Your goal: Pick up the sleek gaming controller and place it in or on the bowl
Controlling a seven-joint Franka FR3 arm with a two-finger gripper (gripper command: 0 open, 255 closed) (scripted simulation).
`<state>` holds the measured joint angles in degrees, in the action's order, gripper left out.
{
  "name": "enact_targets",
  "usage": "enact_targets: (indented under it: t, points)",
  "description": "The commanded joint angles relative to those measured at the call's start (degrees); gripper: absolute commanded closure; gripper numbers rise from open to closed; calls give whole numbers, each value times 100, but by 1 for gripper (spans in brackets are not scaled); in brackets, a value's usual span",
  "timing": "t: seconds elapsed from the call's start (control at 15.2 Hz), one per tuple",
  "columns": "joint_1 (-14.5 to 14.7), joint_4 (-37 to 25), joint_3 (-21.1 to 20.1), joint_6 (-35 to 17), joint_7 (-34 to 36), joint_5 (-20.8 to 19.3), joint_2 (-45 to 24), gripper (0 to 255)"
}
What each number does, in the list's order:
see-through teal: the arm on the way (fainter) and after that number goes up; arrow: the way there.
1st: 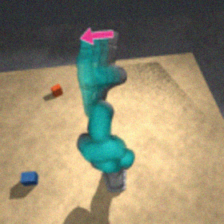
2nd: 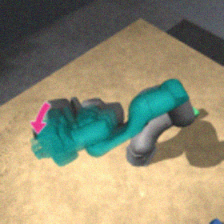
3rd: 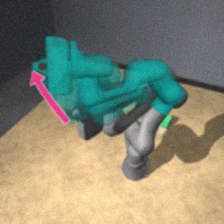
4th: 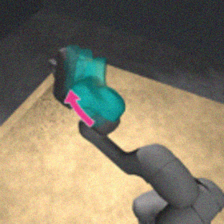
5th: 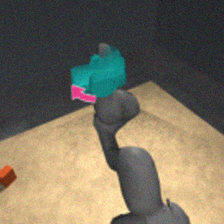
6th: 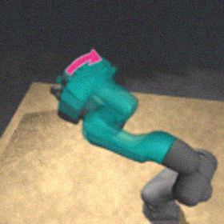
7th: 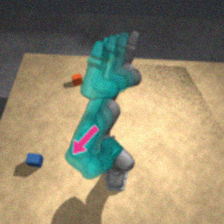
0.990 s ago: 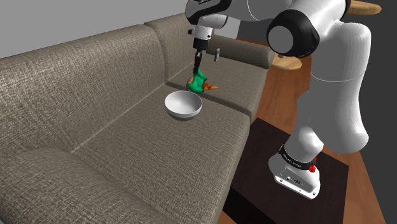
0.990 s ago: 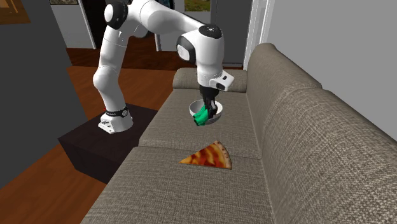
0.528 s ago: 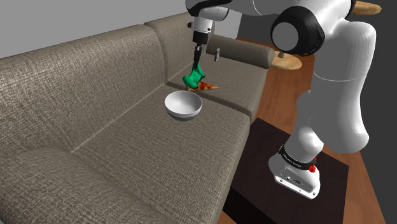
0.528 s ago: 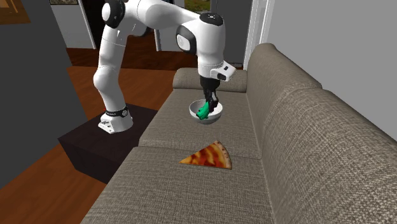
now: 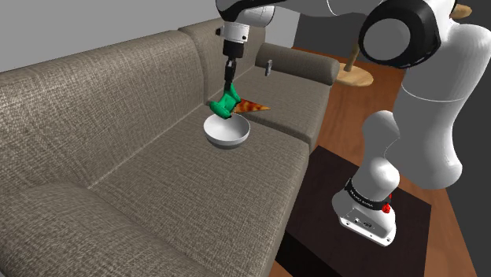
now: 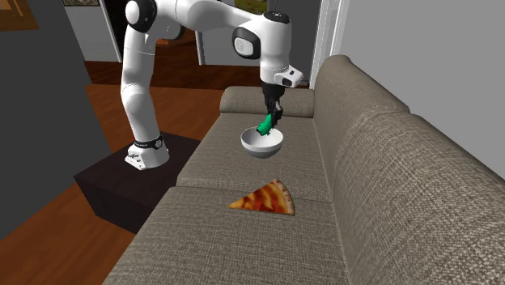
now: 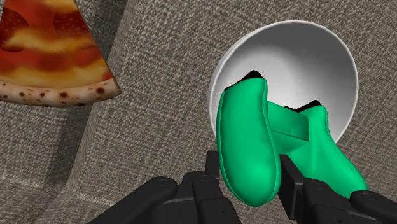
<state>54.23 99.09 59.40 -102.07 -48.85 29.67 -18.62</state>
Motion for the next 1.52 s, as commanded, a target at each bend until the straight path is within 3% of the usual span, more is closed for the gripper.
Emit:
enact_targets:
  t: [0.0,0.13,1.19,1.45]
  points:
    - [240,53,-17,-75,259,-52,90,255]
    - [531,74,-68,-151,600,-96,168,255]
    - [341,784,-368,-1047,57,478,-332,255]
    - [335,797,-377,-1066,42,496,-347,255]
